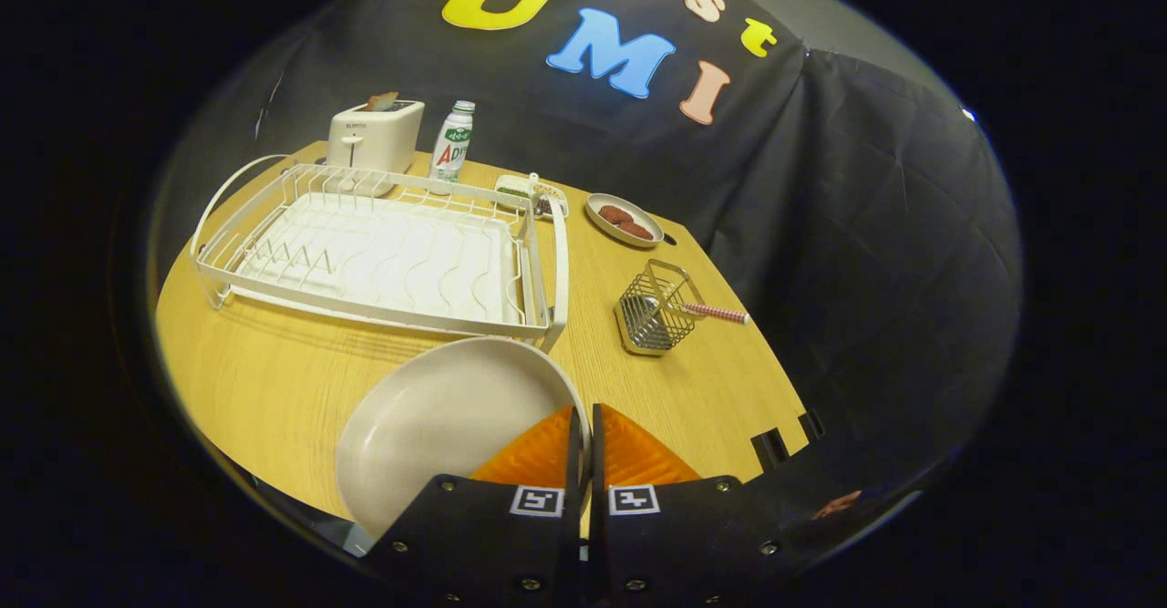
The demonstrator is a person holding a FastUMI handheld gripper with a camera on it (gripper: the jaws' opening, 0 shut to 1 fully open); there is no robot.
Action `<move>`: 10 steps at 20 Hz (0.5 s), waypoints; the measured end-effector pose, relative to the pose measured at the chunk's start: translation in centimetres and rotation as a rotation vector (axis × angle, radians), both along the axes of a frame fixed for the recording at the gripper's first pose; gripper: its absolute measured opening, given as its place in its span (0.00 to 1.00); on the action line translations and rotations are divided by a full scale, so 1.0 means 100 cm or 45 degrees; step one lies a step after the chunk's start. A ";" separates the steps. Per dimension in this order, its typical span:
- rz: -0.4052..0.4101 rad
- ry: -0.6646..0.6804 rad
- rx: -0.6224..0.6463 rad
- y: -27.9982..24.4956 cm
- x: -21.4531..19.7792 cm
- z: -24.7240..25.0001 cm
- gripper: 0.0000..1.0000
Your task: Take the plate from the dish rack, then take the spoon from the basket and place it into the plate.
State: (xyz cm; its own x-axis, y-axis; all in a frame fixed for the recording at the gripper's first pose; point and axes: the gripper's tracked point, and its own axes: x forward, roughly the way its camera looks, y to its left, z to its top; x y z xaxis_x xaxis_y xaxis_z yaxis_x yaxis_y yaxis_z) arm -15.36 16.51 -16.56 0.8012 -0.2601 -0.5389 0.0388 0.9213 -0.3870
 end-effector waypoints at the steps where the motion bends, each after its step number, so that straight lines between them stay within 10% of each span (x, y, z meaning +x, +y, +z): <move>1: -0.003 0.013 0.006 0.000 0.001 -0.005 0.04; 10: -0.018 0.033 0.027 -0.003 0.006 -0.011 0.04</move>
